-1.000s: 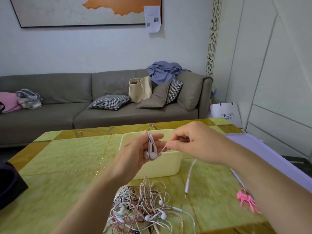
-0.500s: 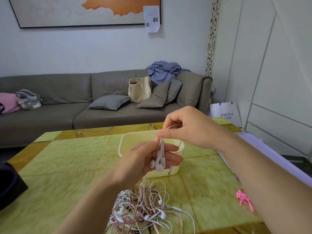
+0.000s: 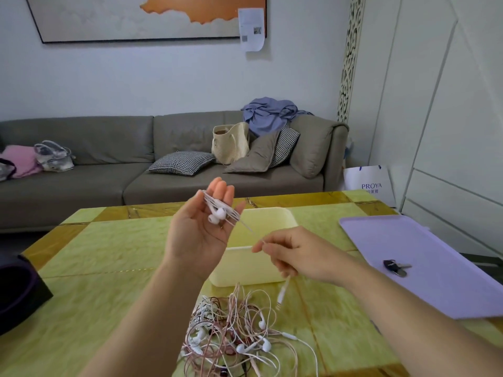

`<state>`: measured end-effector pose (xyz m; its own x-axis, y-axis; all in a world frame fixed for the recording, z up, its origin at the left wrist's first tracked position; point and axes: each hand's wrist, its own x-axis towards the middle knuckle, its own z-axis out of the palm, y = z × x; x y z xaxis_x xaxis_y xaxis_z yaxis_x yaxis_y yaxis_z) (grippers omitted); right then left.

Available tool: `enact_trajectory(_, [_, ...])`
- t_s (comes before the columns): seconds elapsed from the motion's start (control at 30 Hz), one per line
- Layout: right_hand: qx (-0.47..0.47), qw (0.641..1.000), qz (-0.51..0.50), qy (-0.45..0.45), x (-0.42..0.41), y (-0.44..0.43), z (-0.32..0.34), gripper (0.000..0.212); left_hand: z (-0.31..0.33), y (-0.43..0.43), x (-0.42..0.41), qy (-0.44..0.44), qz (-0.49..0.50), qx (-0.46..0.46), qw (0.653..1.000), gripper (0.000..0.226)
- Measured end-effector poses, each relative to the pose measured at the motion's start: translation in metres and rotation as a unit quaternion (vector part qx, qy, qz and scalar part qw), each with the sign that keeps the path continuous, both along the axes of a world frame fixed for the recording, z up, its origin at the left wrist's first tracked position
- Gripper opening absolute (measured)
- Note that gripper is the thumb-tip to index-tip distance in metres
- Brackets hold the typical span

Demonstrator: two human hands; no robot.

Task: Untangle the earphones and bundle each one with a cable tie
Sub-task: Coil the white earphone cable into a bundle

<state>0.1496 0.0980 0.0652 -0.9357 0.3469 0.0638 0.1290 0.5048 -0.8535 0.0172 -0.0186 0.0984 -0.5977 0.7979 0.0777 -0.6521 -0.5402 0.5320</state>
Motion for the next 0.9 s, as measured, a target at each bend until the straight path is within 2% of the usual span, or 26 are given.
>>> enact_trajectory(0.1, [0.021,0.998,-0.009,-0.066,0.006,0.0,-0.003,0.021,-0.004,0.004,-0.014,-0.006,0.061,-0.003,0.998,0.031])
enact_trajectory(0.27, [0.107,0.991,-0.022,-0.082,0.021,-0.004,0.013,0.028,-0.017,0.009,-0.029,0.07,0.1,-0.087,0.989,0.031])
enact_trajectory(0.4, [0.196,0.979,0.005,-0.053,0.027,-0.019,0.037,0.028,-0.031,0.015,-0.019,0.19,0.042,-0.165,0.967,0.033])
enact_trajectory(0.53, [0.258,0.964,-0.032,0.056,0.028,-0.025,0.061,0.029,-0.039,0.012,0.002,0.362,-0.064,-0.24,0.899,0.041])
enact_trajectory(0.63, [0.246,0.958,-0.082,0.125,0.024,-0.015,0.068,0.03,-0.035,0.006,0.014,0.421,-0.112,-0.239,0.868,0.046])
enact_trajectory(0.73, [0.221,0.956,-0.111,0.158,0.016,-0.004,0.066,0.033,-0.029,0.002,0.022,0.444,-0.148,-0.225,0.854,0.048])
enact_trajectory(0.83, [0.154,0.966,-0.12,0.17,0.008,0.004,0.057,0.034,-0.023,-0.001,0.03,0.427,-0.2,-0.189,0.862,0.043])
enact_trajectory(0.9, [0.087,0.975,-0.116,0.167,0.004,0.009,0.045,0.035,-0.018,-0.004,0.033,0.38,-0.235,-0.139,0.884,0.045])
